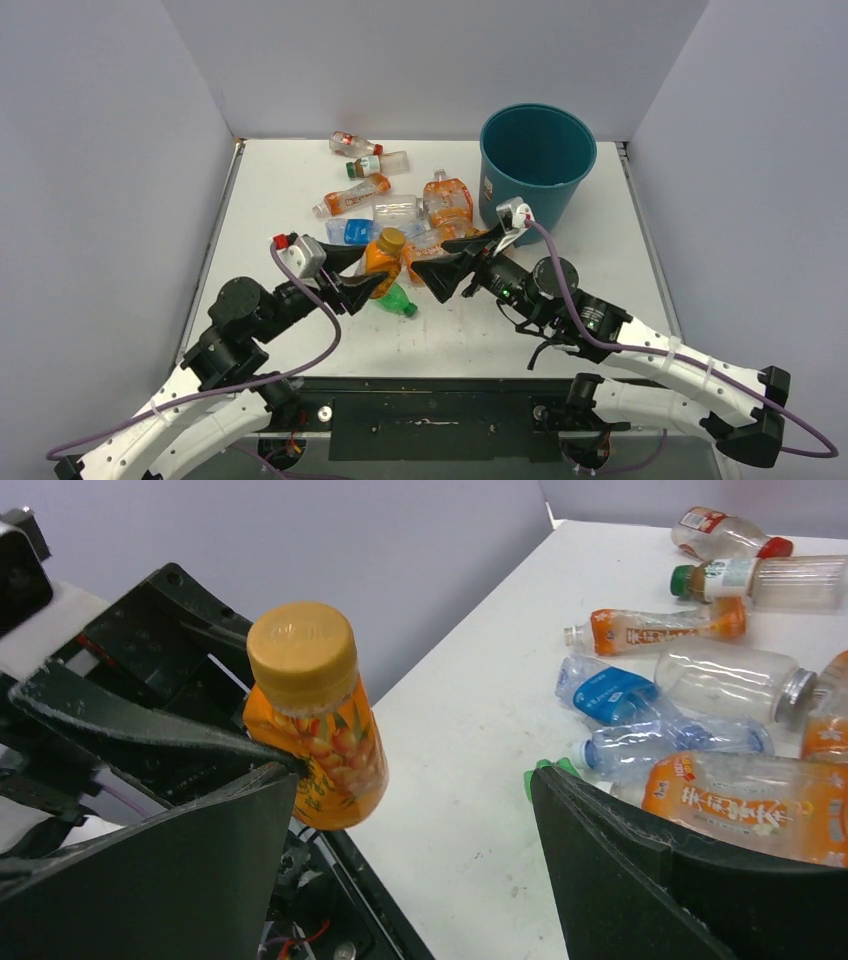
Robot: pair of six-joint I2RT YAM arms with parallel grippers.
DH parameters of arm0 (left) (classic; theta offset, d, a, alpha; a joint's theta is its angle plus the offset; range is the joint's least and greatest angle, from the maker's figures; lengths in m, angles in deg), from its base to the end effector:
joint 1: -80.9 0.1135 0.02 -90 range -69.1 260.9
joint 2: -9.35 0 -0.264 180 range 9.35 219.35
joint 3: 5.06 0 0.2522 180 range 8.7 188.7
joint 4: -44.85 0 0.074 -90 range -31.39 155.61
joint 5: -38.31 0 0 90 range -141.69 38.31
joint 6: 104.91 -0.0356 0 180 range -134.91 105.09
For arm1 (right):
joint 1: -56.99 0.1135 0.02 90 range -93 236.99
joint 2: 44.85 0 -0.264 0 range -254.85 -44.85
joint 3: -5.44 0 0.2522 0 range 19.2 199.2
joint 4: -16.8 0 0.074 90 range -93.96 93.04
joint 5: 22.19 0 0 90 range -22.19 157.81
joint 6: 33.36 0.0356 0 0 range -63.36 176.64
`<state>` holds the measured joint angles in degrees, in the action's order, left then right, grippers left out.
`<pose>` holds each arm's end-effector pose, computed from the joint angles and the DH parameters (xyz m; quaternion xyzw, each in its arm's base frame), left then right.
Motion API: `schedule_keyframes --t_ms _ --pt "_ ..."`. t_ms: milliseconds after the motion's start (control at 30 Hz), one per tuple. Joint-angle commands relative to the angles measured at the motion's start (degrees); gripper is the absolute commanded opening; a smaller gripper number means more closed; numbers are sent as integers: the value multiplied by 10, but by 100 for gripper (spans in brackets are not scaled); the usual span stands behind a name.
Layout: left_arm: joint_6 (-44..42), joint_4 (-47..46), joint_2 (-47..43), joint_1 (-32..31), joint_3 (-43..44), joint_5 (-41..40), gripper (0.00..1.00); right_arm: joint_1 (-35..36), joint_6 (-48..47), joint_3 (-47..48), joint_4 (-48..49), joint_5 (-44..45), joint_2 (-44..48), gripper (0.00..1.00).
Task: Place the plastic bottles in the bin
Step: Pick up the plastic bottle from the corner of the board, then place the plastic bottle in the trash bin.
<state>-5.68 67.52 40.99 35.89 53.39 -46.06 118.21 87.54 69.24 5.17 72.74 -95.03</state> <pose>0.0891 -0.0940 0.3736 0.2432 0.6363 -0.3631 0.6357 0.1016 0.1786 0.3795 -0.1517 0.6780 0.4967 0.5202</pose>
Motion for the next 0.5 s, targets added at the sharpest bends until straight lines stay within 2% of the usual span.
schedule_keyframes --t_ms 0,133,267,467 --pt "-69 -195 -26 1 -59 86 0 2 16 13 100 -45 -21 90" --pt "-71 -251 -40 3 -105 96 0 3 15 9 143 -77 -31 90" --pt "-56 -292 -47 4 -140 97 0 3 6 22 130 -69 -49 91" --pt "-41 -298 -42 11 -153 96 0 9 -9 36 118 -64 -77 94"
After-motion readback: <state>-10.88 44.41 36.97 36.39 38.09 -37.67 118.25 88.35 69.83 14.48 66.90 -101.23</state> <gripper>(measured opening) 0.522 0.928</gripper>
